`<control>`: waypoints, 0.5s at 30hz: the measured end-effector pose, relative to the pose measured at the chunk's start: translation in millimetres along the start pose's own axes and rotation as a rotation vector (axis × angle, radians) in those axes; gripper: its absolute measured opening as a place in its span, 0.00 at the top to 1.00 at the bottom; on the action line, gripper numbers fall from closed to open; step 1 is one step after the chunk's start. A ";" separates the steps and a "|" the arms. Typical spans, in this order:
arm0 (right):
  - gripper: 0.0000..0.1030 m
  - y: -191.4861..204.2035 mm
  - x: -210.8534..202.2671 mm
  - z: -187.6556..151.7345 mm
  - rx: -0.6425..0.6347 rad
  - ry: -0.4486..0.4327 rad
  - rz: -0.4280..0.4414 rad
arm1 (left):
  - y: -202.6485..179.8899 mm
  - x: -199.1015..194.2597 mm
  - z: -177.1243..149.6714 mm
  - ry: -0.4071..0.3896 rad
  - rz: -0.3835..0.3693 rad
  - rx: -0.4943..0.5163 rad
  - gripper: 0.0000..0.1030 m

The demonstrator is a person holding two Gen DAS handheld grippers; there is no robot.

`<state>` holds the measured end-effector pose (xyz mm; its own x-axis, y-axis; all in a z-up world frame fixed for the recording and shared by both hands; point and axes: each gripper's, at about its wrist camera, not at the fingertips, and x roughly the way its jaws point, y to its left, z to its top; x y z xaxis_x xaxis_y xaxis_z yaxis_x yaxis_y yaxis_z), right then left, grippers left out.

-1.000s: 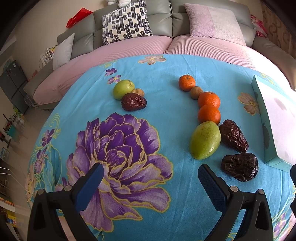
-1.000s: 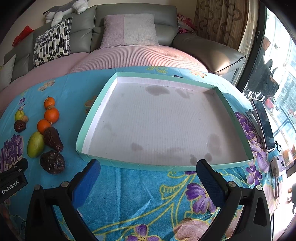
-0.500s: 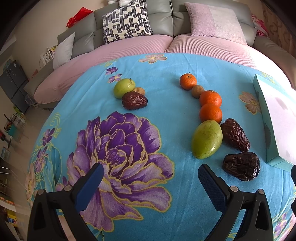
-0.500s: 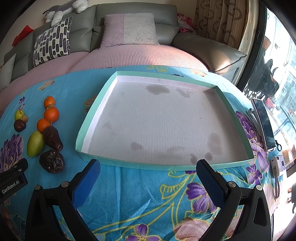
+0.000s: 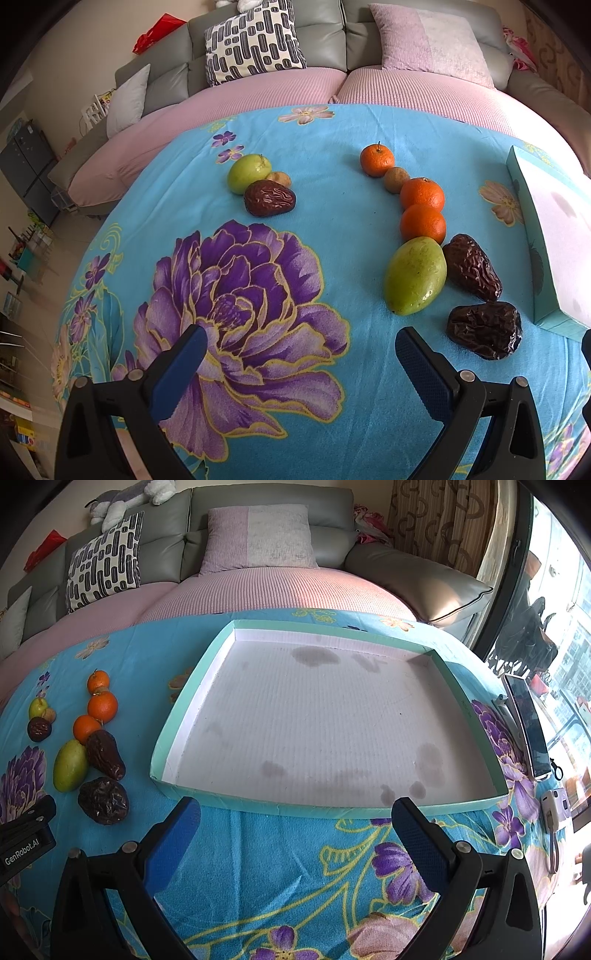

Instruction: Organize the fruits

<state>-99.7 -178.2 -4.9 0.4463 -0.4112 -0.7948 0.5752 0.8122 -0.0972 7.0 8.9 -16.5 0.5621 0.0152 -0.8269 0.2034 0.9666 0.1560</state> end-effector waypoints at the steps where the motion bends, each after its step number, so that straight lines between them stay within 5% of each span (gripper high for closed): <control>1: 0.00 0.0 -0.2 -0.8 0.000 0.000 0.000 | 0.3 0.0 -0.5 0.000 0.000 0.000 0.00; 15: 0.00 0.0 2.2 -0.6 0.001 0.007 0.001 | 0.9 2.7 -0.4 0.011 -0.010 -0.006 0.00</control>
<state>-99.1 -178.8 -7.0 0.4424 -0.4073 -0.7990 0.5755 0.8122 -0.0954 8.3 10.0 -18.9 0.5510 0.0081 -0.8345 0.2045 0.9681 0.1444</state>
